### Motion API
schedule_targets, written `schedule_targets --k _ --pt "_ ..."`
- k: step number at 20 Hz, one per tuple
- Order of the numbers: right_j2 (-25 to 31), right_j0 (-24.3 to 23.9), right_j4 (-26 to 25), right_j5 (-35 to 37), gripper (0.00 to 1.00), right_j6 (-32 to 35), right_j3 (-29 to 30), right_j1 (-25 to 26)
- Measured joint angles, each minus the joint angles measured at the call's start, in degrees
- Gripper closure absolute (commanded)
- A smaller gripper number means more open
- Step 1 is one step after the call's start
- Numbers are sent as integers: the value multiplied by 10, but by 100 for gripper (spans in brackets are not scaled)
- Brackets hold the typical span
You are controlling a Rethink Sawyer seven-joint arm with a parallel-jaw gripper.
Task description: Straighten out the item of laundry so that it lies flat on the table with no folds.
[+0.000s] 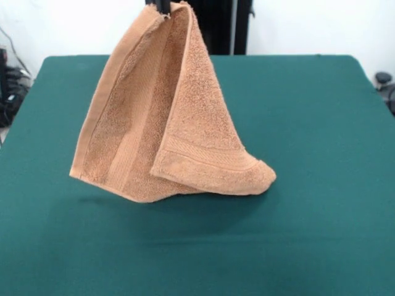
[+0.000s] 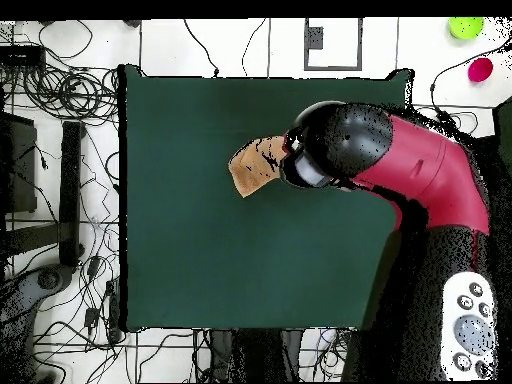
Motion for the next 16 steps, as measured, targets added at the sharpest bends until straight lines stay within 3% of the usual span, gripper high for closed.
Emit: schedule_targets --k 9,16 --pt "5 -2 -3 20 100 0 -9 4" --pt "16 -14 -6 137 100 0 -61 8"
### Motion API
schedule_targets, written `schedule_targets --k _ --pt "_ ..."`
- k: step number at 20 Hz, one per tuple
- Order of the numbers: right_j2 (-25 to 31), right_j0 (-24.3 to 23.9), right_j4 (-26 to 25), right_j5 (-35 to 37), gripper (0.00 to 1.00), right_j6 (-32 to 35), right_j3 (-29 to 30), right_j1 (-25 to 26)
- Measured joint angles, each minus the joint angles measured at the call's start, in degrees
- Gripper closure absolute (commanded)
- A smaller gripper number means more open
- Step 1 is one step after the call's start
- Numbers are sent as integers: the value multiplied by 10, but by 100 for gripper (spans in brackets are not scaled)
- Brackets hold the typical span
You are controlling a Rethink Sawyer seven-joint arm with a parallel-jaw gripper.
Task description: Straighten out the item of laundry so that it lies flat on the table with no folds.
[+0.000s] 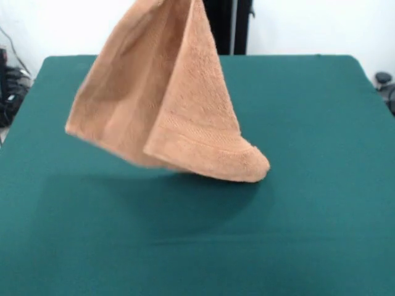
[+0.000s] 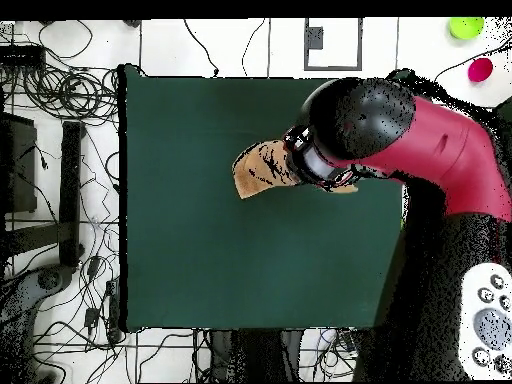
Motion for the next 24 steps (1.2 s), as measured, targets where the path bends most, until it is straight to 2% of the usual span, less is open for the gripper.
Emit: schedule_targets --k 8,14,21,24 --pt "3 -21 -2 114 100 0 -65 0" --pt "9 -25 -3 147 100 0 -113 10" --pt "13 -25 -7 175 100 0 -178 49" --pt "13 -25 -8 175 100 0 -187 60"
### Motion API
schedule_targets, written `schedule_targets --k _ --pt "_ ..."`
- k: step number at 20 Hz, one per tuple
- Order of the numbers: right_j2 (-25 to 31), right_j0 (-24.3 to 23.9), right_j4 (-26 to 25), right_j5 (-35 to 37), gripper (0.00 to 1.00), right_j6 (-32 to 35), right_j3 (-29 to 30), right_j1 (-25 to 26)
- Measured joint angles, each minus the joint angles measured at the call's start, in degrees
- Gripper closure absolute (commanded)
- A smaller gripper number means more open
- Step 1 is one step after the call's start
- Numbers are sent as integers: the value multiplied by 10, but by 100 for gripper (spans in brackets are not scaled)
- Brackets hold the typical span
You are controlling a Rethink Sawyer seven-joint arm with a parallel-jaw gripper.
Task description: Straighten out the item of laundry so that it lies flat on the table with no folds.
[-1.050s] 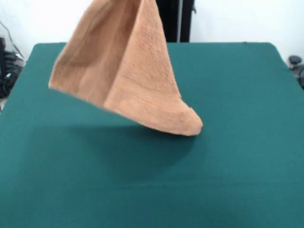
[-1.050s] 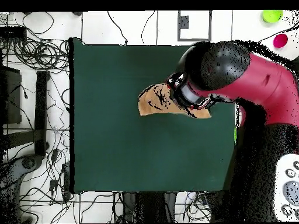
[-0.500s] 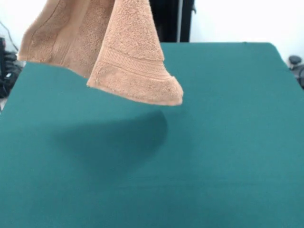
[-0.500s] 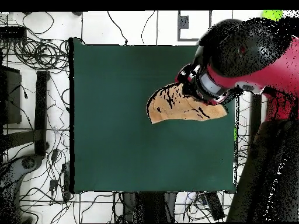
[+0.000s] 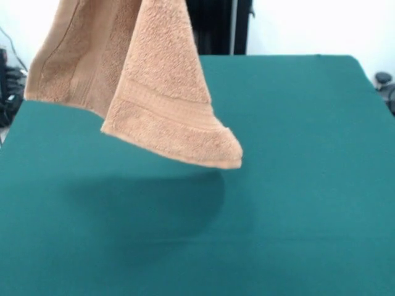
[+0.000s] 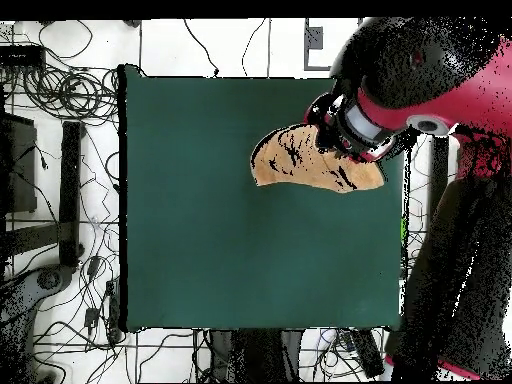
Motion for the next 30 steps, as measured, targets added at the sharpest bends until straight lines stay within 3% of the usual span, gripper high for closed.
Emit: schedule_targets --k 7,18,24,30 --pt "0 5 -6 -42 100 0 9 20" --pt "0 12 -23 -323 100 0 159 -17" --pt "0 12 -25 -347 100 0 196 -37" --pt "0 11 -27 -337 100 0 193 -40"
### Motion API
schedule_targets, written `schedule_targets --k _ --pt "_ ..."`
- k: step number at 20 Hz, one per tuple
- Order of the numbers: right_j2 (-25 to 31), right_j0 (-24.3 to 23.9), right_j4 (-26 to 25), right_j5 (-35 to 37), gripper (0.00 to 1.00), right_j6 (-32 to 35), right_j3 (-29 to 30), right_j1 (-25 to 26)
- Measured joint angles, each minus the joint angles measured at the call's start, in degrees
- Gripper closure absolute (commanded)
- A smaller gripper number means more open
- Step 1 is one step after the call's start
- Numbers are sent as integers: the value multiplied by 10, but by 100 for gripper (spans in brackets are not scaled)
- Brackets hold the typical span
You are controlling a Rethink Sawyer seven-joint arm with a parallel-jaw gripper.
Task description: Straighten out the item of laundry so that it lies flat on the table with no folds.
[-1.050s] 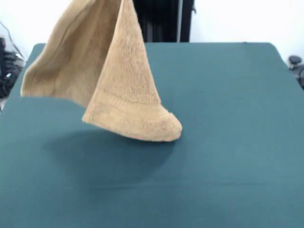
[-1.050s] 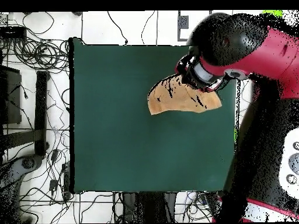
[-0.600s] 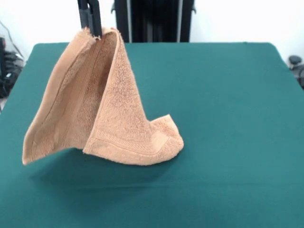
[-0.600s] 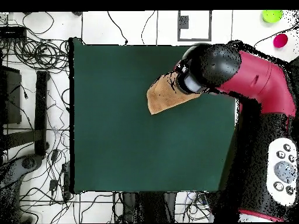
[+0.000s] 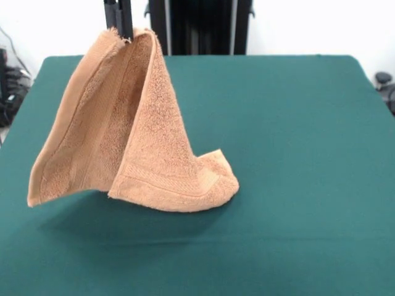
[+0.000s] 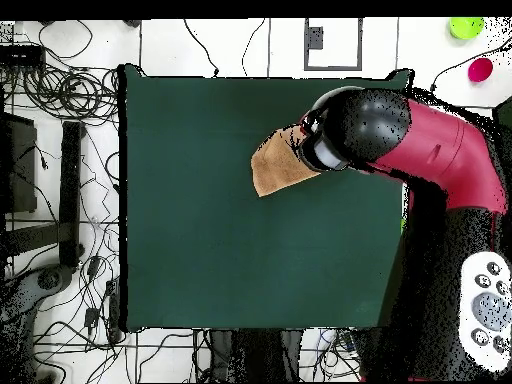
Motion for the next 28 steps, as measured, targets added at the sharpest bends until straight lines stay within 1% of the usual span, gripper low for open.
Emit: schedule_targets --k 3,4,7,10,12,13,14,16,21,23,25,27,28 --pt "0 0 -7 22 100 0 -9 4" --pt "0 -1 -13 49 100 0 -21 8" --pt "0 -2 -20 92 100 0 -44 14" --pt "1 -6 -26 172 100 0 -95 32" --pt "2 -9 -31 228 100 0 -136 47" --pt "4 -10 -35 268 100 0 -168 61" --pt "5 -11 -37 291 100 0 -188 70" --pt "10 -12 -45 360 100 0 -249 99" --pt "29 -13 -60 464 100 0 -349 148" --pt "43 -14 -70 526 100 0 -412 178" --pt "55 -14 -78 563 100 0 -450 196" --pt "64 -15 -85 584 100 0 -472 205" --pt "74 -16 -94 607 100 0 -500 217"
